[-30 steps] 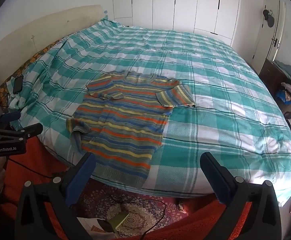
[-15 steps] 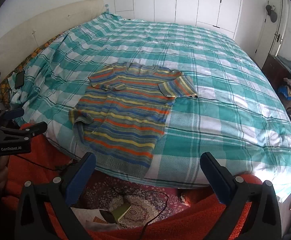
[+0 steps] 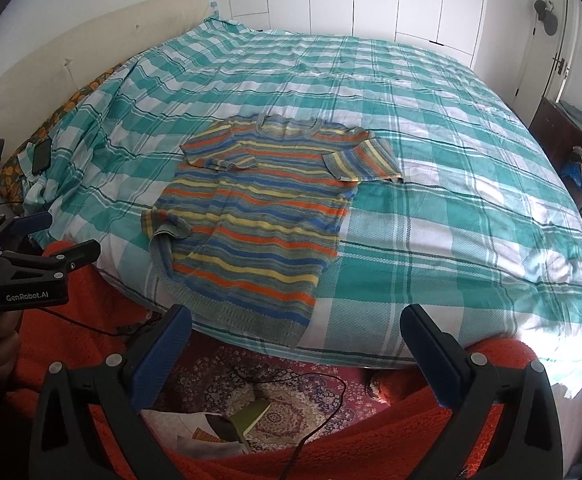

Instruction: Fold small clothes

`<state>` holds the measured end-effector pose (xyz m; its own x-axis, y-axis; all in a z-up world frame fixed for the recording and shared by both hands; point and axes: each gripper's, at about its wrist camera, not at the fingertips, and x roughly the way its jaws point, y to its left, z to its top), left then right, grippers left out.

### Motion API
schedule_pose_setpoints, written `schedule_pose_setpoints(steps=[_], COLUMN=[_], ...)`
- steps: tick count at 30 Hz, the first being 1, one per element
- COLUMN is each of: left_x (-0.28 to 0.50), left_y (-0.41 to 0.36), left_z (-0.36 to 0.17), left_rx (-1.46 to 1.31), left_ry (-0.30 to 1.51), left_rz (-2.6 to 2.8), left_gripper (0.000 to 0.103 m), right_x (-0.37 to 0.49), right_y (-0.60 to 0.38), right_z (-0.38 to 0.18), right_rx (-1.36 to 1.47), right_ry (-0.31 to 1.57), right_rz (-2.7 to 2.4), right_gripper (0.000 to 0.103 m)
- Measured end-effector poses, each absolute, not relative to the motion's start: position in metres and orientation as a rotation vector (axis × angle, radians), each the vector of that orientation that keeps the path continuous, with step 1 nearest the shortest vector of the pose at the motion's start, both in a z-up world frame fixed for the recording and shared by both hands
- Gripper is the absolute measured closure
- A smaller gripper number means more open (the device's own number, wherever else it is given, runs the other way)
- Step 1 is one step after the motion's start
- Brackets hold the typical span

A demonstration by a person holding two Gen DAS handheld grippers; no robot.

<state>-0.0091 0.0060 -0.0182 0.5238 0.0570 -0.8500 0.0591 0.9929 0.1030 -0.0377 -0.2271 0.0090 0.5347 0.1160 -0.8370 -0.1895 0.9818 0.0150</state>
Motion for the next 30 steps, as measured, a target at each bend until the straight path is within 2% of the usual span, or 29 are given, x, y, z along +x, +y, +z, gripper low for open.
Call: schedule_pose_setpoints(steps=[30], left_x=[-0.003], left_y=[-0.009], left_z=[-0.027], left_rx=[0.188], left_ry=[1.043], left_rz=[-0.007], left_gripper=[0.001], right_x=[-0.038], right_y=[-0.226], right_z=[-0.001], right_rx=[-0.072], right_ry=[1.023], right_rz=[0.186], right_gripper=[0.0])
